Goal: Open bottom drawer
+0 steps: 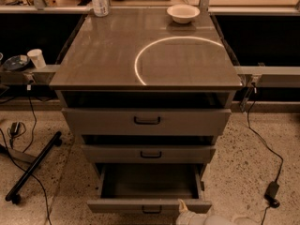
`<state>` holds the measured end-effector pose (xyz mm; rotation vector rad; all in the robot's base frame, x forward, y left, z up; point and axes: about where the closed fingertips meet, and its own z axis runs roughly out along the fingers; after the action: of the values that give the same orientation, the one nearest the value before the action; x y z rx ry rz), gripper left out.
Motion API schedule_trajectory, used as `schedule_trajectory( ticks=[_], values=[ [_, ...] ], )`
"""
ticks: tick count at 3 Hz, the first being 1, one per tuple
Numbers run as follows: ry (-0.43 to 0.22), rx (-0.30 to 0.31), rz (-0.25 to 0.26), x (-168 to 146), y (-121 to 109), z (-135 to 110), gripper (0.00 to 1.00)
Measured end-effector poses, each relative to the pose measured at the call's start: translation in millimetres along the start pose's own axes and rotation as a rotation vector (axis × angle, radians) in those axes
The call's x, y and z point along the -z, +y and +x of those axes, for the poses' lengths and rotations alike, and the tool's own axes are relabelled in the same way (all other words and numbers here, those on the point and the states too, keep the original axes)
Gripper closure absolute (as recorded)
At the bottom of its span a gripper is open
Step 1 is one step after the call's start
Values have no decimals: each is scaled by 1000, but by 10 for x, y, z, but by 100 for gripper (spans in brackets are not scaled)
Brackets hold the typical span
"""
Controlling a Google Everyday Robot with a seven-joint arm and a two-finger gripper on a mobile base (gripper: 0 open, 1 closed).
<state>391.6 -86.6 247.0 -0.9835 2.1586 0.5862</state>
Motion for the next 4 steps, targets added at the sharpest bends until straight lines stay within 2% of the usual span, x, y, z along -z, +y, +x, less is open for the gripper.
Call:
schedule_trajectory(
  ticks=[2,4],
  values=[
    [-36,-2,8,-175,-66,-77,0],
    [-71,-23,26,-563,-295,-202,0]
  ],
)
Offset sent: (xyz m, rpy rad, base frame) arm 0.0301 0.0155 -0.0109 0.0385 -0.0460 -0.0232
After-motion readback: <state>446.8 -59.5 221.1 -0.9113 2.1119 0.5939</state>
